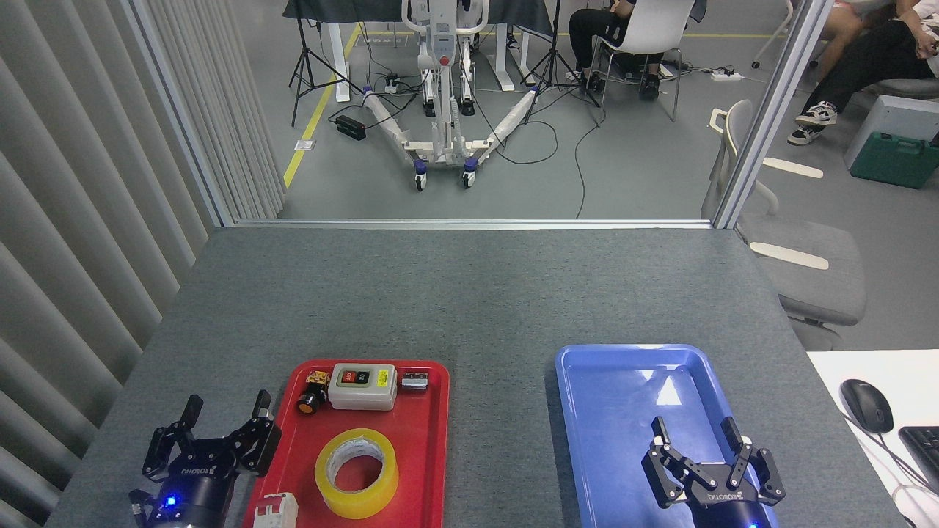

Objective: Place and move tape with both arms
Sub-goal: 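Move the left gripper toward the yellow tape roll on the red tray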

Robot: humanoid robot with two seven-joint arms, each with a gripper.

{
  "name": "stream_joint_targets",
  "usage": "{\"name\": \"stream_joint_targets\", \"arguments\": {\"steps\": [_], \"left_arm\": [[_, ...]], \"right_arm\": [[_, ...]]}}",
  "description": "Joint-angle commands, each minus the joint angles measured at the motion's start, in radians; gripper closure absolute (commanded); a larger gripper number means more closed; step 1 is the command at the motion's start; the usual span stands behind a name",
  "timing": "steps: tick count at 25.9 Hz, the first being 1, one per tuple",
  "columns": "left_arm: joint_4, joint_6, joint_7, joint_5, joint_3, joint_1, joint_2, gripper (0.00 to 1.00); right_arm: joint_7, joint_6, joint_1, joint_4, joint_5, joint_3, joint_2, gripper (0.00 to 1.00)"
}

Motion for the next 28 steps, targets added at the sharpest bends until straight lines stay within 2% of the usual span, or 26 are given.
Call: {"name": "stream_joint_targets", "arguments": {"steps": [1, 9, 11, 14, 18, 21, 23, 28], "left_arm": [[-0.006, 0.001, -0.002, 0.000, 0.004, -0.001, 0.001, 0.00], [-0.021, -0.012, 0.000, 0.000, -0.007, -0.011, 0.004, 0.00], [-0.029, -0.013, -0.042, 0.002, -0.031, -0.047, 0.010, 0.00], [-0.030, -0.019, -0.250, 0.003, -0.100, -0.100, 0.015, 0.00], [-0.064, -0.065, -0.698, 0.006, -0.110, -0.128, 0.015, 0.00], [-0.090, -0.119, -0.939, 0.006, -0.110, -0.162, 0.015, 0.00], [-0.093, -0.162, -1.007, 0.006, -0.110, -0.178, 0.013, 0.00], [-0.003, -0.285, -1.050, 0.017, -0.117, -0.258, 0.013, 0.00]], "right_arm": [[-0.004, 0.000, -0.001, 0.000, 0.000, 0.000, -0.004, 0.00], [-0.004, 0.000, 0.005, -0.013, -0.002, 0.000, 0.002, 0.00], [-0.004, 0.000, 0.005, -0.011, -0.002, 0.000, 0.002, 0.00], [-0.004, 0.001, 0.003, -0.013, -0.002, -0.002, 0.002, 0.00], [-0.004, 0.000, 0.005, -0.011, -0.003, -0.002, 0.010, 0.00], [-0.004, 0.000, 0.003, -0.011, -0.003, -0.003, 0.014, 0.00], [-0.004, 0.001, 0.003, -0.011, -0.003, -0.005, 0.014, 0.00], [-0.004, 0.001, 0.003, -0.011, -0.003, -0.003, 0.033, 0.00]]}}
